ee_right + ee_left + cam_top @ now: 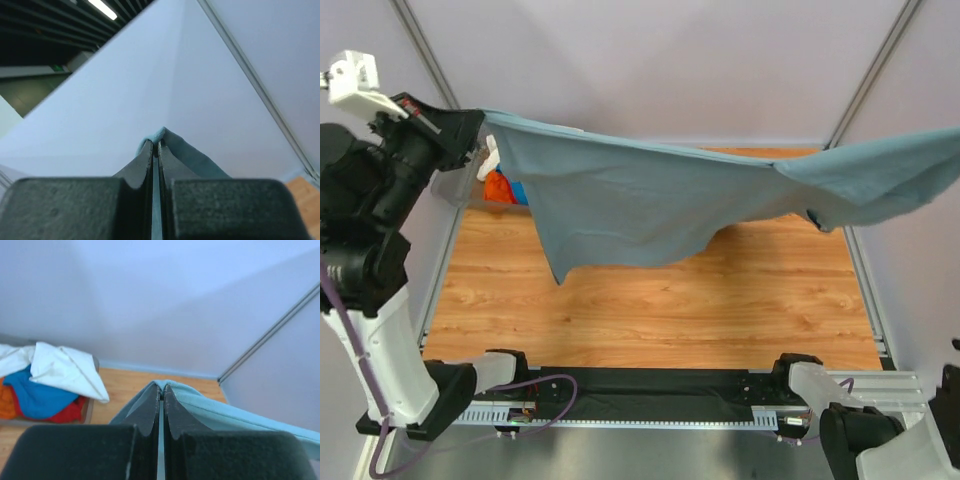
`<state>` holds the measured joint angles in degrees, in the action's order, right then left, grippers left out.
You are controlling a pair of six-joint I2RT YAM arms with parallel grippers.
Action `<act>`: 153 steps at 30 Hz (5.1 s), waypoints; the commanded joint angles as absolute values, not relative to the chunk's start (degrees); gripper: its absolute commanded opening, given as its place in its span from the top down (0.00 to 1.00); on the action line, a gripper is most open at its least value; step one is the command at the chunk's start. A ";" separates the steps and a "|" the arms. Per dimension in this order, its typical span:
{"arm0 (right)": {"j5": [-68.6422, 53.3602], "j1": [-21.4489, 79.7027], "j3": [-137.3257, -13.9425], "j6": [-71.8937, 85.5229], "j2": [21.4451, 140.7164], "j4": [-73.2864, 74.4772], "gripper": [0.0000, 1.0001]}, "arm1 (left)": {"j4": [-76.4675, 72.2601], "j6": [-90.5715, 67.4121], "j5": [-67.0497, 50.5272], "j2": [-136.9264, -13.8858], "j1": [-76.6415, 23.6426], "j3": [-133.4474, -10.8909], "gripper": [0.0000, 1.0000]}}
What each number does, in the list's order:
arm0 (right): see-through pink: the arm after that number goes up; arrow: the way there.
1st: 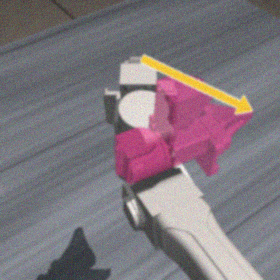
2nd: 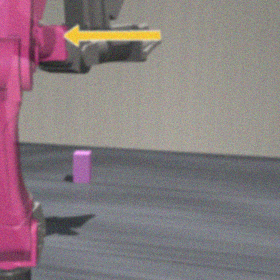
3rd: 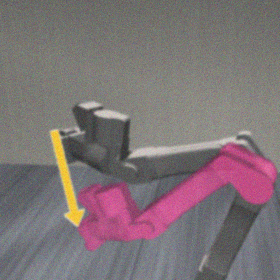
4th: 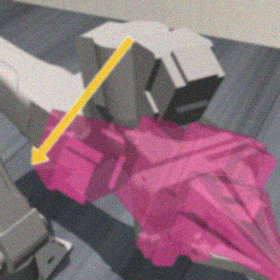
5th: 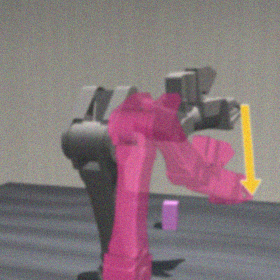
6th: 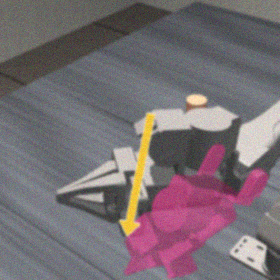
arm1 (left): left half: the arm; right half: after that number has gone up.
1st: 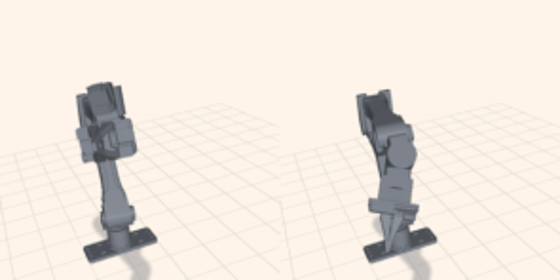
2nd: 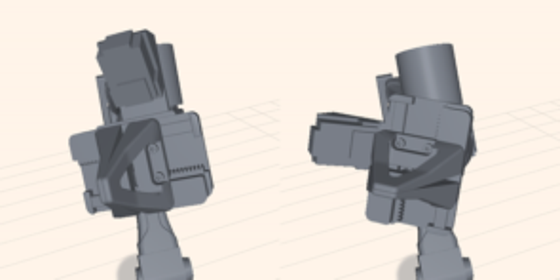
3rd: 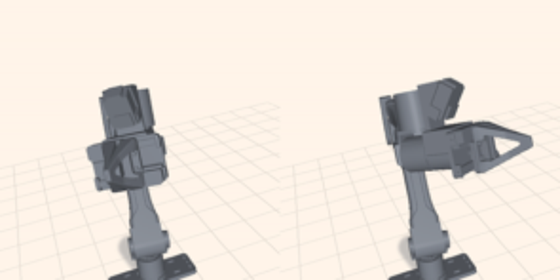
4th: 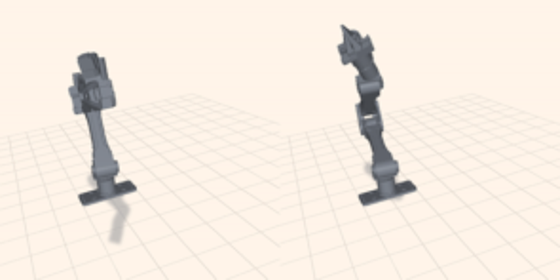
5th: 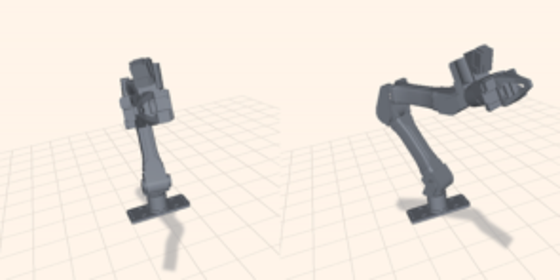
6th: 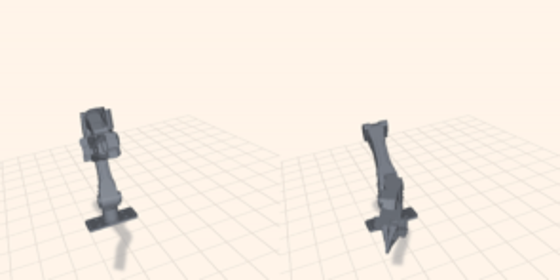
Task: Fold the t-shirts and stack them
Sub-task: Flatten the tshirt out
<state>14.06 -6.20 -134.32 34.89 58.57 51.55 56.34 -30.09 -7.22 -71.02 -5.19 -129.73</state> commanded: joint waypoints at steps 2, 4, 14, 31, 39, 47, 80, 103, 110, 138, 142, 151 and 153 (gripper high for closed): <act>16.61 -6.07 -137.81 31.64 55.65 44.83 1.00 | 53.54 -30.15 -8.43 -66.63 -5.10 -133.68 1.00; 16.26 -5.10 -137.81 31.90 53.10 42.81 1.00 | 51.95 -29.97 -8.18 -63.82 -5.10 -133.77 1.00; 16.26 -1.50 -137.13 30.33 51.85 38.85 1.00 | 47.73 -29.36 -4.48 -58.27 -5.10 -129.30 1.00; 18.46 -3.59 -96.34 22.50 69.23 12.75 1.00 | 26.73 -21.72 -5.18 -83.48 -5.10 -108.46 1.00; 14.33 -8.09 -92.55 22.59 85.49 5.45 1.00 | 18.72 -19.16 -8.43 -104.04 -5.10 -110.03 1.00; 12.57 -8.17 -88.78 22.06 90.35 3.95 1.00 | 18.28 -19.42 -11.34 -117.15 -5.19 -116.98 1.00; 6.59 -11.95 -118.11 30.76 55.22 26.00 1.00 | 28.91 -25.75 -11.79 -66.65 -5.10 -120.93 1.00; 11.16 -5.71 -109.65 27.95 55.02 30.60 1.00 | 39.03 -16.00 0.54 -64.23 -5.98 -119.28 1.00; 12.66 -5.71 -82.60 25.14 54.41 21.29 1.00 | 27.44 -16.00 -6.86 -67.32 -5.98 -88.05 1.00; 9.84 -5.71 -65.83 29.26 65.31 34.96 1.00 | 25.04 -6.68 -8.71 -100.81 -5.98 -86.93 1.00; 10.02 -5.10 -64.43 31.37 59.70 46.90 1.00 | 28.65 -8.78 -6.51 -99.67 -5.98 -85.70 1.00; 4.66 -4.83 -56.35 37.52 46.33 63.87 1.00 | 39.54 -11.43 -0.09 -100.90 -5.98 -88.24 1.00; 3.61 -4.83 -55.20 38.49 44.66 66.35 1.00 | 41.47 -11.25 -0.17 -100.73 -5.98 -88.33 1.00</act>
